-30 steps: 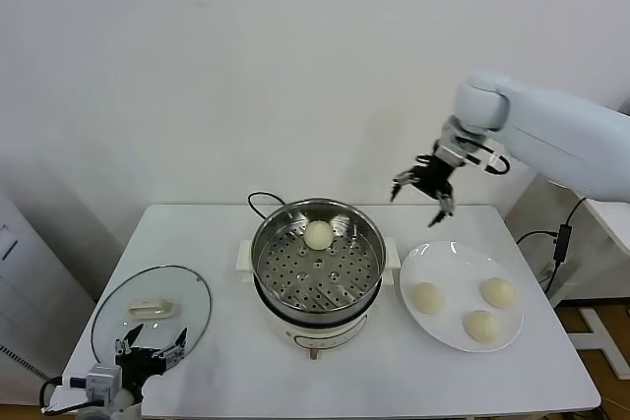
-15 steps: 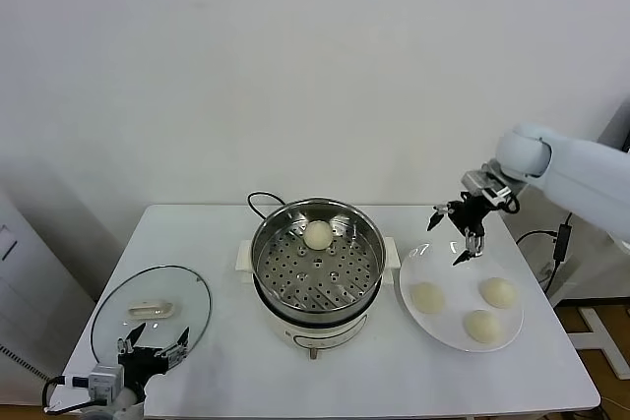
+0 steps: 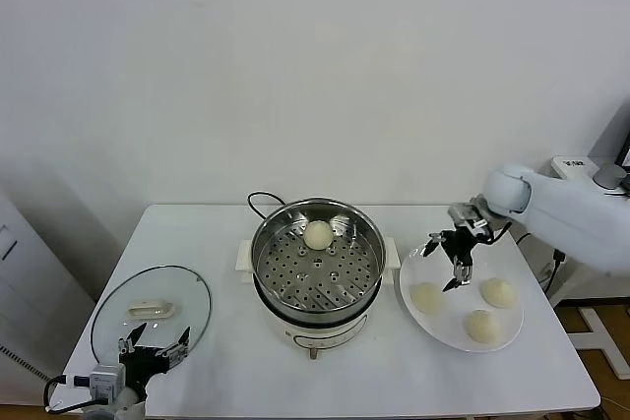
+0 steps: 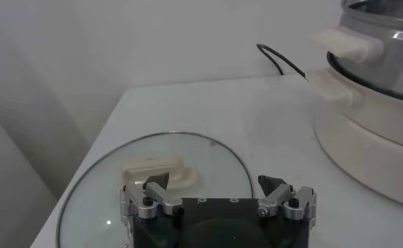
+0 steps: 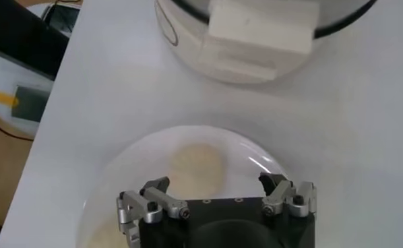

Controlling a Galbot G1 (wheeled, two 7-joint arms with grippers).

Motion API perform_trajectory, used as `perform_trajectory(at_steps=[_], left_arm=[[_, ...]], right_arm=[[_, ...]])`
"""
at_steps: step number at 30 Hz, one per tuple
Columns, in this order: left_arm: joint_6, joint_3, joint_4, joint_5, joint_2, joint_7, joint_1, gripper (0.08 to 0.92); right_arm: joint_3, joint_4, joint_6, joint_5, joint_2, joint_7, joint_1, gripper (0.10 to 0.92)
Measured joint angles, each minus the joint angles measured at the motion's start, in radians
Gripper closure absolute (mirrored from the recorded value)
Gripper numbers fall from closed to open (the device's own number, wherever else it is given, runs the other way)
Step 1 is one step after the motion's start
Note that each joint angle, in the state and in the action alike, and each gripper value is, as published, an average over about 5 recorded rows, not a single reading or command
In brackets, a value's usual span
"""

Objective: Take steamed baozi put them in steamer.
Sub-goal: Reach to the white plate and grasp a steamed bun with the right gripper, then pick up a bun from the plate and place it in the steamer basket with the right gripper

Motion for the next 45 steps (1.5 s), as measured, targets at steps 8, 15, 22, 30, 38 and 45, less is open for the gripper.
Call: perform_trajectory(at_steps=[8,15,22,30,38,45], left_arm=[[0.0,0.0,0.0,0.0,0.0,0.0,0.001,0.177],[-0.001,0.0,0.003,0.002,-0.003,0.0,0.003,0.177],[-0.002,0.0,0.003,0.006,-0.007,0.0,0.008,0.177],[-0.001,-0.003,-0.004,0.01,-0.011,0.0,0.013,0.177],[0.008,-0.003,-0.012,0.019,-0.02,-0.003,0.012,0.177],[0.015,-0.007,-0.016,0.025,-0.016,-0.009,0.014,0.177]], right_arm=[[0.045,-0.034,-0.003,-0.047,0.022,0.016,-0.076,0.203],[0.087,-0.063,-0.002,-0.087,0.04,0.024,-0.13,0.236],[0.127,-0.075,-0.003,-0.115,0.053,0.03,-0.17,0.381],[0.146,-0.069,-0.003,-0.137,0.047,0.032,-0.181,0.562],[0.122,-0.038,-0.014,-0.121,0.018,0.018,-0.144,0.576],[0.04,0.032,-0.039,-0.043,-0.039,-0.013,-0.001,0.575]])
